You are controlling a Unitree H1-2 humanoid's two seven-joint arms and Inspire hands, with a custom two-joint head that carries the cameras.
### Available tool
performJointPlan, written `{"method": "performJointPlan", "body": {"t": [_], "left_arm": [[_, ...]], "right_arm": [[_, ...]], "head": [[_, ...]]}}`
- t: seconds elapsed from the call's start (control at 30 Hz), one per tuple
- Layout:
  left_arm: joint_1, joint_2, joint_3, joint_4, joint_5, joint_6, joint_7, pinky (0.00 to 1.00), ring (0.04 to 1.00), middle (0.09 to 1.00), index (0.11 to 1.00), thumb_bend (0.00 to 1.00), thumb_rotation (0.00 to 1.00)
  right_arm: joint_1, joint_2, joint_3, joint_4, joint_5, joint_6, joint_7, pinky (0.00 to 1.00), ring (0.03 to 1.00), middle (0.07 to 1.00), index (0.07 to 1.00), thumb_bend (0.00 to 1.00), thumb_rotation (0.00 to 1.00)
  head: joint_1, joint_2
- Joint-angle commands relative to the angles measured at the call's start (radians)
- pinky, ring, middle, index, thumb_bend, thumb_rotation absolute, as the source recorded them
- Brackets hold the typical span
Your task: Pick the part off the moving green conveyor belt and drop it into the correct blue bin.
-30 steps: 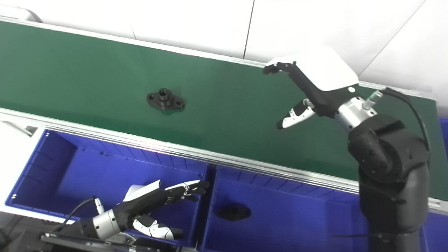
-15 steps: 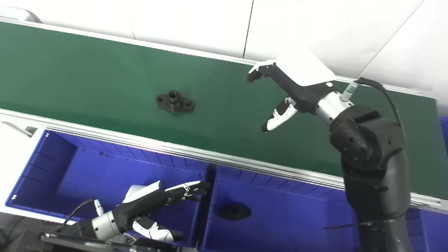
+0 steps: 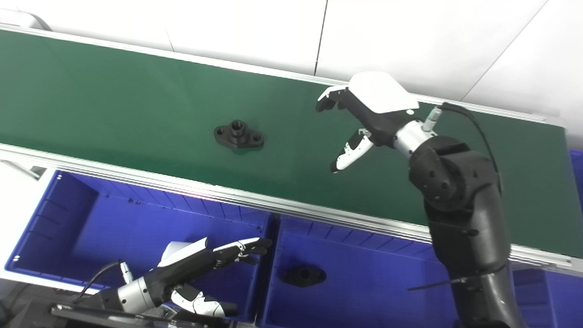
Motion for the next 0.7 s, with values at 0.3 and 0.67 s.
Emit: {"method": "performJointPlan", "body": {"t": [0.3,0.67], "left_arm": [[0.01,0.016,0.008,-0.027,-0.012,-0.018,0.004,0.88,0.944,0.977,0.955,0.37,0.38],[0.012,0.008,0.008,-0.025,-0.015,-0.021,0.009,0.88,0.943,0.976,0.956,0.37,0.37]], "right_arm": [[-0.053,0.051,0.017,0.112,0.0,-0.011,-0.166,0.65,0.692,0.693,0.724,0.91,0.14],[-0.076,0.047,0.045,0.236,0.022,-0.028,-0.27,0.62,0.677,0.688,0.717,0.92,0.16]], "head": [[0.0,0.0],[0.003,0.0]]}}
